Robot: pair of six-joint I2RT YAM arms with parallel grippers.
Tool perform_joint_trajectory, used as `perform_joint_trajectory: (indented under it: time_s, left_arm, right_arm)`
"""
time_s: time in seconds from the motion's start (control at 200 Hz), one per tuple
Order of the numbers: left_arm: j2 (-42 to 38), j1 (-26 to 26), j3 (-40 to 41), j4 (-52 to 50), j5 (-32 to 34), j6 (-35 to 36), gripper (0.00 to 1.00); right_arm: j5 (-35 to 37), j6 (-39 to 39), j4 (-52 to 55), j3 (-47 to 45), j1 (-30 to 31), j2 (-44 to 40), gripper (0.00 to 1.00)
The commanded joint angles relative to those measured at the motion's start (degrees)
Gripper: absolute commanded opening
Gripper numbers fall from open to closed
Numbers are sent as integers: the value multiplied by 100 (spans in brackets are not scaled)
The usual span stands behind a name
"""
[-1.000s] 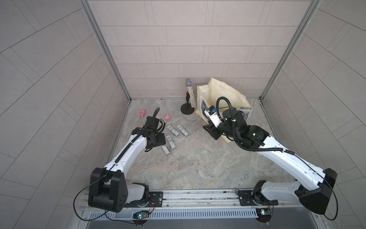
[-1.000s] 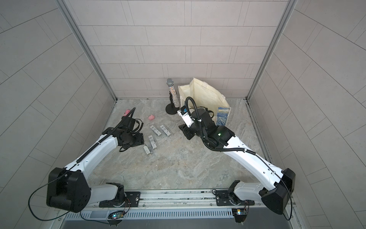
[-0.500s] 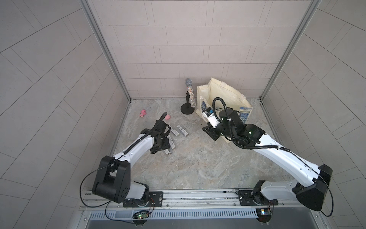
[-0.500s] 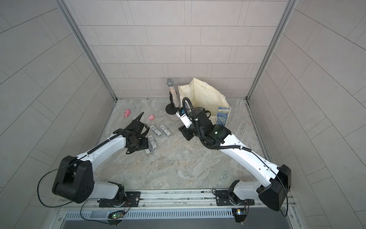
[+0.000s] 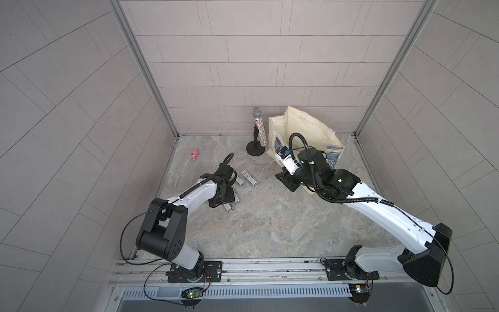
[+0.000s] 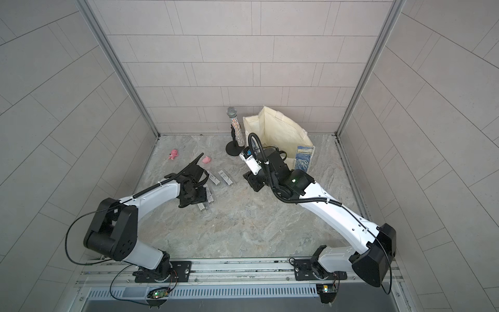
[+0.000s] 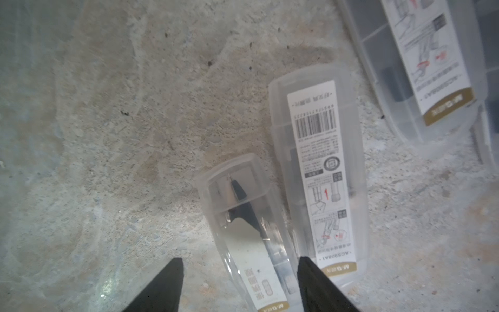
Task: Put the compass set into the canvas bag
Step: Pick up the compass set at the center of the board.
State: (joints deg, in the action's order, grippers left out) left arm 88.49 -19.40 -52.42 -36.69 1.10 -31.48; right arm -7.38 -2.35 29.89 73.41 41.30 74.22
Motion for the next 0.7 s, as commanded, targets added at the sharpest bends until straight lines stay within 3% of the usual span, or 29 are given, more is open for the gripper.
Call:
perform_joint_trajectory:
  time_s: [0.0,0.53,0.696]
  left_arm:
    - [131,-63,-198,27,265,-60,73]
    - [425,-67,15,249,536,-112,72]
    - [402,-47,67,64,1037,-134,71]
  right_arm:
    - [-28,84,33,139,36,24,43]
    - [-53,90,52,148,47,37,43]
    - [-45,103,70,143,45,40,43]
